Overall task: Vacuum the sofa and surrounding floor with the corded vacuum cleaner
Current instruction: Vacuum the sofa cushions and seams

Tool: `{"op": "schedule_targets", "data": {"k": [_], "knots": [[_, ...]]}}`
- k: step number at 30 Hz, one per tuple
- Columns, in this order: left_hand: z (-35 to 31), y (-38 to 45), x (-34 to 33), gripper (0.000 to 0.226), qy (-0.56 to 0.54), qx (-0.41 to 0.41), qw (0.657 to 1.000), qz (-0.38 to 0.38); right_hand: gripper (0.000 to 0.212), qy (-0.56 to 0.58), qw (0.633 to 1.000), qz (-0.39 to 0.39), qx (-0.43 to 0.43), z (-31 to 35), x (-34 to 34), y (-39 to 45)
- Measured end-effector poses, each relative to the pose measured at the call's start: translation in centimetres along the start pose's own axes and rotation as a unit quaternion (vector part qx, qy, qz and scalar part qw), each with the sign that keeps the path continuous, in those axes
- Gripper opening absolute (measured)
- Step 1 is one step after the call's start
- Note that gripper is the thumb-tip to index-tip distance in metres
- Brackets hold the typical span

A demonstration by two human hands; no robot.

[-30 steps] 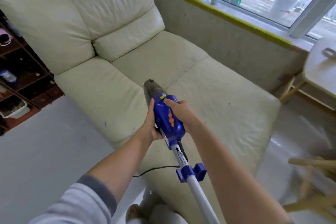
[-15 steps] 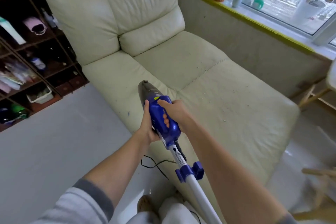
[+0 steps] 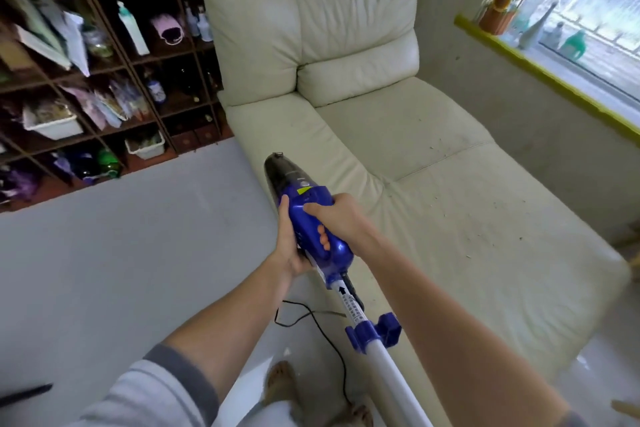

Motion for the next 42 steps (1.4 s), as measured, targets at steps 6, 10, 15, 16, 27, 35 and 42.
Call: {"op": "schedule_targets", "data": {"k": [6, 10, 15, 16, 27, 35, 42], "knots": [[0.7, -1.2, -1.3, 0.083, -0.001, -0.064, 0.998, 0.003, 0.006, -0.113, 0.992, -0.034, 0.033, -1.2, 0.5, -0.9], [2.8, -1.1, -3.5, 0.086, 0.003, -0.061, 0.998, -0.006, 0.012, -0.128, 0.990, -0.042, 0.038, -2.4, 3.2, -1.6], [7.0, -0.6, -6.1, 0.086, 0.002, 0.004, 0.999, -0.043, 0.041, -0.144, 0.989, -0.047, 0.007, -4.6, 7.0, -1.8], [7.7, -0.5, -6.3, 0.085, 0.000, 0.019, 0.999, -0.051, 0.044, -0.139, 0.989, -0.047, -0.005, -5.1, 7.7, -1.8], [11.6, 1.2, -10.3, 0.077, 0.076, 0.080, 0.991, -0.070, 0.046, -0.048, 0.993, -0.091, -0.054, -9.3, 13.2, -3.1], [13.4, 2.7, -12.7, 0.069, 0.138, 0.109, 0.980, -0.097, 0.044, -0.022, 0.987, -0.118, -0.104, -11.0, 16.6, -4.4], [14.1, 3.7, -14.7, 0.087, 0.206, 0.165, 0.961, -0.088, 0.039, 0.053, 0.977, -0.157, -0.132, -12.2, 18.8, -5.2]]}}
Point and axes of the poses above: each hand's wrist, its own y-axis towards the middle knuckle, its own x-axis out of the back of the hand, z = x × y, the point moved 1 cm from there along y, towards the middle knuckle, and after that the axes turned 1 degree about -x, right-handed, at the moved point
